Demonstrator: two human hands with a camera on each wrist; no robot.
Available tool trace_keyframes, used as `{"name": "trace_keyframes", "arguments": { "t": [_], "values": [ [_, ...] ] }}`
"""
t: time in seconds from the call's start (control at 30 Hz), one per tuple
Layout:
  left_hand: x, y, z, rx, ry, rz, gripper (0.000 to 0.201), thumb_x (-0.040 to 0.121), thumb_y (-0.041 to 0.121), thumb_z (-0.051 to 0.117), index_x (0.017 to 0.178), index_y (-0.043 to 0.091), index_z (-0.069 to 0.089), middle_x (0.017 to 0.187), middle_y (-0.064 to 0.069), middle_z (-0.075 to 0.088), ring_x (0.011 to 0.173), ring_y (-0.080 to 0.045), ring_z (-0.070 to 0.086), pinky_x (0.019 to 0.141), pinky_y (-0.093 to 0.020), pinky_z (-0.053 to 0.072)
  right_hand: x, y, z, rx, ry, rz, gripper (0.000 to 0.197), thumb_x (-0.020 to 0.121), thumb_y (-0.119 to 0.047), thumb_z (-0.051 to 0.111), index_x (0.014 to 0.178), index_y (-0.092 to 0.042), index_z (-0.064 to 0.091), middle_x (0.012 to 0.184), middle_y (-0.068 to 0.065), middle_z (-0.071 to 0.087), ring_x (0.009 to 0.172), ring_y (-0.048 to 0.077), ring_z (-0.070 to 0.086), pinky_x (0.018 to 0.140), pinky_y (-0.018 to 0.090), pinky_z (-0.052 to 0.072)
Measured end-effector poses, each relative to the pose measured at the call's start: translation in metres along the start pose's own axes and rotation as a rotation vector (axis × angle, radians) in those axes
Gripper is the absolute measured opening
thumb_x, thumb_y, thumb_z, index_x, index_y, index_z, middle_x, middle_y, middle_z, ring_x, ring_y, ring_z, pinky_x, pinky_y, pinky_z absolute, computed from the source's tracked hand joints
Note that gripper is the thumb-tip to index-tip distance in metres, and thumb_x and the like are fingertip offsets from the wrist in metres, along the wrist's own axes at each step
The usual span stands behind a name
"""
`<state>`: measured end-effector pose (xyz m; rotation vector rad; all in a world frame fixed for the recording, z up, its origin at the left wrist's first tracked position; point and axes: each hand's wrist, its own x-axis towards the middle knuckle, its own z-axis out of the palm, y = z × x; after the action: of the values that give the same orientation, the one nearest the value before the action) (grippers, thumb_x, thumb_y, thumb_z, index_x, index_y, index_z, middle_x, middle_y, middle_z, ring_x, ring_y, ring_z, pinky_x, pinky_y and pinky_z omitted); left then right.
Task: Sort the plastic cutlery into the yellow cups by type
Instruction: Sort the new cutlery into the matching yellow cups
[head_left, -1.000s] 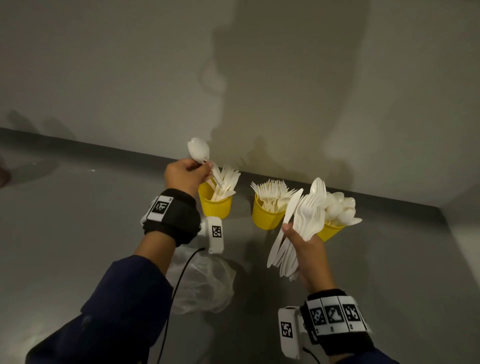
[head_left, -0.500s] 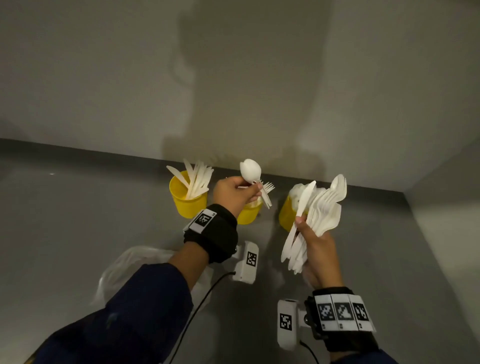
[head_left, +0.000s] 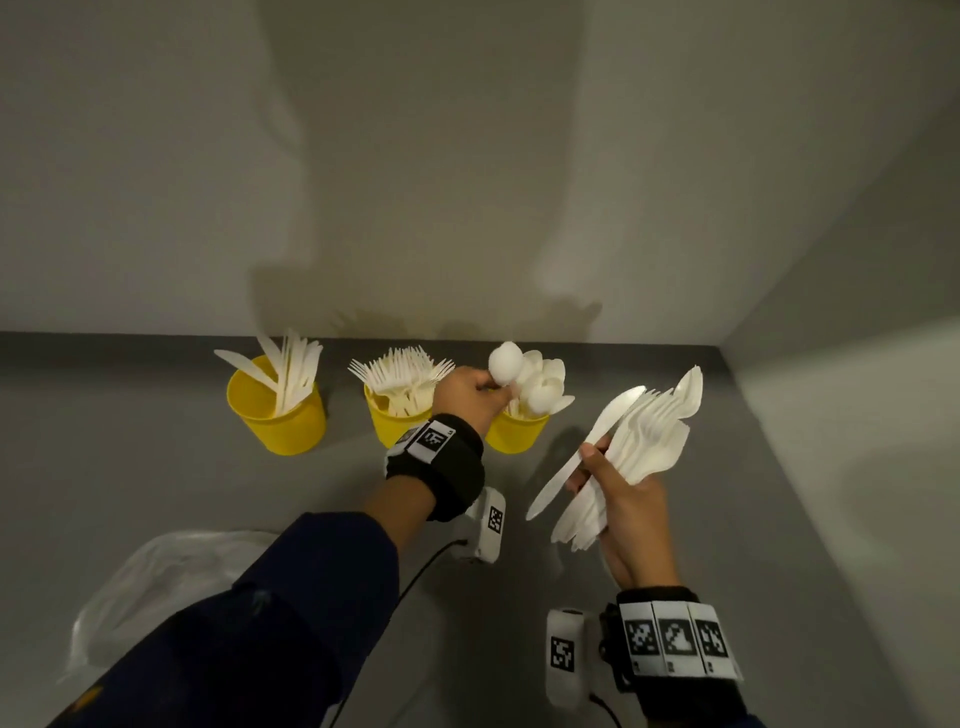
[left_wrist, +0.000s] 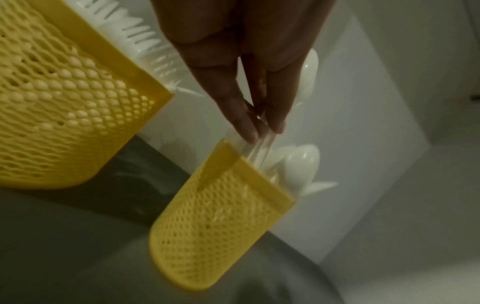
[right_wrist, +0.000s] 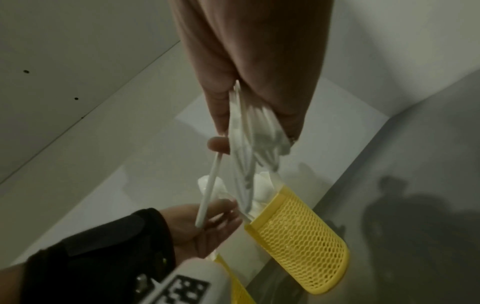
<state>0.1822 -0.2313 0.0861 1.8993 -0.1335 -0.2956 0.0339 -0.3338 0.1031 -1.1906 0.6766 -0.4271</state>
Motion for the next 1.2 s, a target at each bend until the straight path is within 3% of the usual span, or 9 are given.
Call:
{"name": "trace_keyframes", "arguments": {
  "t": [0.1, 0.27, 0.43, 0.53, 0.67, 0.87, 0.97, 1.1, 1.2],
  "values": [
    [-0.005, 0.001, 0.006, 0.204, -0.054, 0.042, 0.025, 0.073, 0.019, 0.073, 0.09, 0.002, 0.071, 0.076, -0.007, 0.053, 0.074, -0.02, 0.05, 0.072, -0.026, 0.038, 0.002, 0.0, 0.002, -0.026, 0.002, -0.013, 0.008, 0.082, -0.006, 0.065, 0.081, -0.013, 0.063, 0.066, 0.002, 0.063, 0.057, 0.014, 0.062, 0.061, 0.03, 0.053],
    [-0.017, 0.003, -0.004, 0.027, -0.049, -0.03, 0.048, 0.064, 0.001, 0.077, 0.105, 0.011, 0.055, 0.067, 0.006, 0.048, 0.067, -0.015, 0.051, 0.07, -0.025, 0.046, 0.005, -0.01, 0.021, -0.04, -0.012, -0.08, 0.008, 0.082, -0.008, 0.067, 0.075, -0.009, 0.062, 0.058, 0.002, 0.064, 0.051, 0.015, 0.059, 0.054, 0.027, 0.051],
    [-0.046, -0.02, -0.066, -0.163, 0.015, -0.027, 0.03, 0.075, -0.006, 0.065, 0.077, 0.022, 0.053, 0.065, 0.001, 0.05, 0.044, 0.005, 0.052, 0.051, -0.008, 0.045, -0.001, -0.012, 0.072, -0.024, -0.115, -0.119, 0.012, 0.084, -0.008, 0.064, 0.073, -0.009, 0.062, 0.057, -0.003, 0.065, 0.049, 0.011, 0.059, 0.052, 0.024, 0.05],
    [-0.074, -0.041, -0.12, -0.281, 0.118, -0.062, 0.024, 0.079, -0.004, 0.063, 0.077, 0.019, 0.057, 0.067, -0.001, 0.05, 0.042, 0.005, 0.052, 0.047, -0.01, 0.047, -0.01, 0.001, 0.121, -0.062, -0.228, -0.12, 0.016, 0.085, -0.009, 0.064, 0.07, -0.004, 0.063, 0.055, 0.003, 0.062, 0.043, 0.014, 0.052, 0.047, 0.024, 0.046],
    [-0.105, -0.061, -0.184, -0.332, 0.278, -0.093, 0.023, 0.081, -0.003, 0.061, 0.076, 0.019, 0.058, 0.068, -0.002, 0.049, 0.043, 0.004, 0.052, 0.046, -0.011, 0.049, -0.022, 0.03, 0.191, -0.15, -0.36, -0.073, 0.022, 0.085, -0.015, 0.065, 0.082, 0.007, 0.066, 0.049, -0.004, 0.061, 0.04, 0.012, 0.052, 0.045, 0.021, 0.045],
    [-0.139, -0.077, -0.251, -0.354, 0.469, -0.077, 0.023, 0.082, -0.003, 0.059, 0.075, 0.019, 0.058, 0.069, -0.002, 0.049, 0.044, 0.006, 0.053, 0.046, -0.01, 0.049, -0.028, 0.056, 0.271, -0.27, -0.396, -0.134, 0.022, 0.083, -0.014, 0.066, 0.061, -0.011, 0.064, 0.05, -0.007, 0.062, 0.038, 0.004, 0.053, 0.052, 0.022, 0.048],
    [-0.145, -0.086, -0.269, -0.34, 0.495, -0.076, 0.023, 0.082, -0.002, 0.06, 0.075, 0.02, 0.059, 0.069, -0.001, 0.049, 0.045, 0.005, 0.053, 0.046, -0.011, 0.049, -0.03, 0.067, 0.281, -0.343, -0.372, -0.139, 0.019, 0.082, -0.01, 0.066, 0.064, -0.012, 0.06, 0.058, 0.001, 0.061, 0.035, 0.002, 0.052, 0.049, 0.022, 0.046],
    [-0.139, -0.087, -0.272, -0.355, 0.469, -0.077, 0.02, 0.082, 0.001, 0.061, 0.076, 0.02, 0.06, 0.069, -0.001, 0.052, 0.046, 0.003, 0.054, 0.047, -0.012, 0.05, -0.034, 0.065, 0.271, -0.292, -0.311, -0.115, 0.02, 0.081, -0.01, 0.069, 0.067, -0.018, 0.058, 0.058, 0.004, 0.062, 0.042, 0.014, 0.055, 0.055, 0.034, 0.049],
    [-0.127, -0.073, -0.257, -0.351, 0.383, -0.066, 0.014, 0.083, 0.009, 0.063, 0.077, 0.021, 0.06, 0.07, -0.001, 0.055, 0.055, -0.005, 0.054, 0.05, -0.015, 0.049, -0.049, 0.055, 0.249, -0.222, -0.438, -0.058, 0.011, 0.08, -0.009, 0.07, 0.076, -0.015, 0.061, 0.054, 0.0, 0.06, 0.043, 0.013, 0.054, 0.048, 0.025, 0.047]
  ]
}}
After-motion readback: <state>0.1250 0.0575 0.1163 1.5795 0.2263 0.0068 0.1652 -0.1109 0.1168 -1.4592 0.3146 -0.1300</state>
